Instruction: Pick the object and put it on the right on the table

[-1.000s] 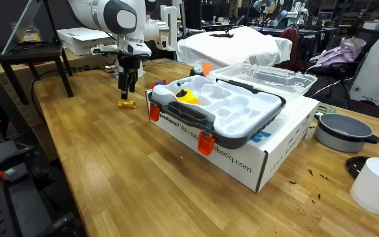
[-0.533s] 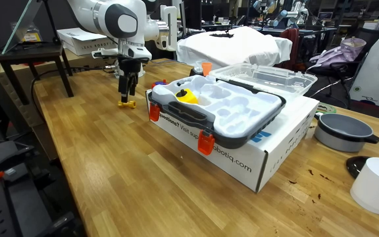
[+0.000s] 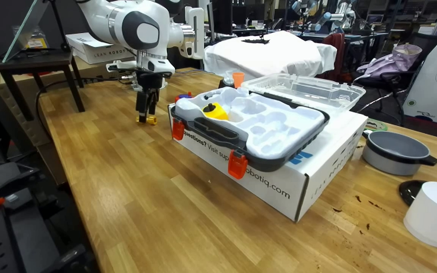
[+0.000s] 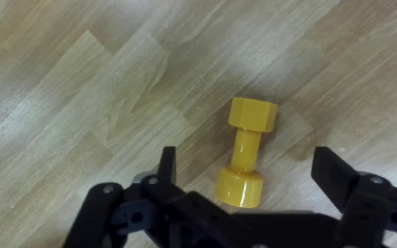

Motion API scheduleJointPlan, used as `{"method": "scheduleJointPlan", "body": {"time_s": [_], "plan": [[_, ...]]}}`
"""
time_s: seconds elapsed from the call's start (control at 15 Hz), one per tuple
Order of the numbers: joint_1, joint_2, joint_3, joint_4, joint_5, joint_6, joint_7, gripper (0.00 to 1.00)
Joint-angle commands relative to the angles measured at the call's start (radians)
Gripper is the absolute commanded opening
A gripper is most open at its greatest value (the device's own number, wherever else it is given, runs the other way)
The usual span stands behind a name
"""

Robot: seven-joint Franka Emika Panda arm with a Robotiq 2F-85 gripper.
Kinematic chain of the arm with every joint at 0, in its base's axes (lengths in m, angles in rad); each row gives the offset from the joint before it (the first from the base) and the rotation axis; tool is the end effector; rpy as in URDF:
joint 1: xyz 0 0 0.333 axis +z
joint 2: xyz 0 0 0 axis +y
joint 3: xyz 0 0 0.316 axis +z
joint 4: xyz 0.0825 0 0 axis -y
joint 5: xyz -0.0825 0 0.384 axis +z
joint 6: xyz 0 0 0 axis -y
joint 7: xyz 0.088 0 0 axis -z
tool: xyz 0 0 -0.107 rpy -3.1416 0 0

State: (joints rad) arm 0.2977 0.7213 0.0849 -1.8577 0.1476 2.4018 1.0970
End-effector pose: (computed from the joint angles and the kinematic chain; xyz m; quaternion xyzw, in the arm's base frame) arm 0.5691 0.2294 0.1157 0.9053 -0.4089 -0.1147 0.0052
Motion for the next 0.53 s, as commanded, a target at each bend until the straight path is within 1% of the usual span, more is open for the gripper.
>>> {"method": "scheduleJointPlan", "body": {"time_s": [0.0, 0.47], "plan": [[-0.007, 0.003, 0.004, 0.005, 0.031, -0.006, -0.011, 1.0], [-0.01, 0.015, 0.008, -0.001, 0.051, -0.01, -0.015, 1.0]]}}
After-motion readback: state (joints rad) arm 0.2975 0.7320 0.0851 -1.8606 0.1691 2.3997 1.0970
